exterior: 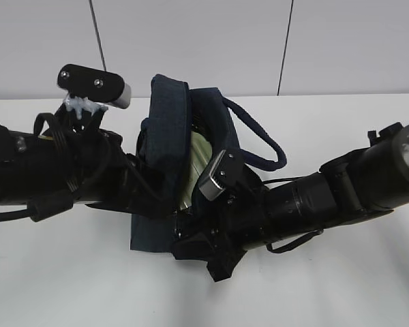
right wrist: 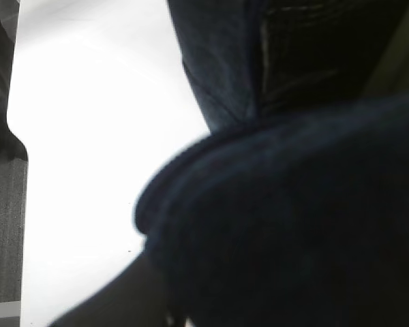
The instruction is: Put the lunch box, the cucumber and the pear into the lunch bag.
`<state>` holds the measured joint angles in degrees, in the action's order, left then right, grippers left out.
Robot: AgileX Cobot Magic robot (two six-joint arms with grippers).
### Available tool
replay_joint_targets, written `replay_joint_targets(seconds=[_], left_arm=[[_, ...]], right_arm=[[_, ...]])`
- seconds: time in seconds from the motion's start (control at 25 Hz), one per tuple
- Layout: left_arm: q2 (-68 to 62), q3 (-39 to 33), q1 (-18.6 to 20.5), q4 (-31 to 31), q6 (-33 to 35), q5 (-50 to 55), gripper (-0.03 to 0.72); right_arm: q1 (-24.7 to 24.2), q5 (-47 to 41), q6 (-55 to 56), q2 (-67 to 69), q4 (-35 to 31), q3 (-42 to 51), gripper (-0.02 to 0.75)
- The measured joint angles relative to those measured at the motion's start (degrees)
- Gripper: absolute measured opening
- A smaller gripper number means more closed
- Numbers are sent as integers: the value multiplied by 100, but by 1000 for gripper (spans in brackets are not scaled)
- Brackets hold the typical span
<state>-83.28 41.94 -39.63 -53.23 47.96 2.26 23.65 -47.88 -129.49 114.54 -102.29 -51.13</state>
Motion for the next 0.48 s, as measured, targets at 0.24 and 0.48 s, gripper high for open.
replay_joint_targets(seconds=[0.24,0.48], left_arm=[[0,0,0,0,0,0,3],[0,0,0,-4,0,0,3]], right_arm=[[13,0,212,0,0,-12,0],[13,0,355,0,0,-12,0]])
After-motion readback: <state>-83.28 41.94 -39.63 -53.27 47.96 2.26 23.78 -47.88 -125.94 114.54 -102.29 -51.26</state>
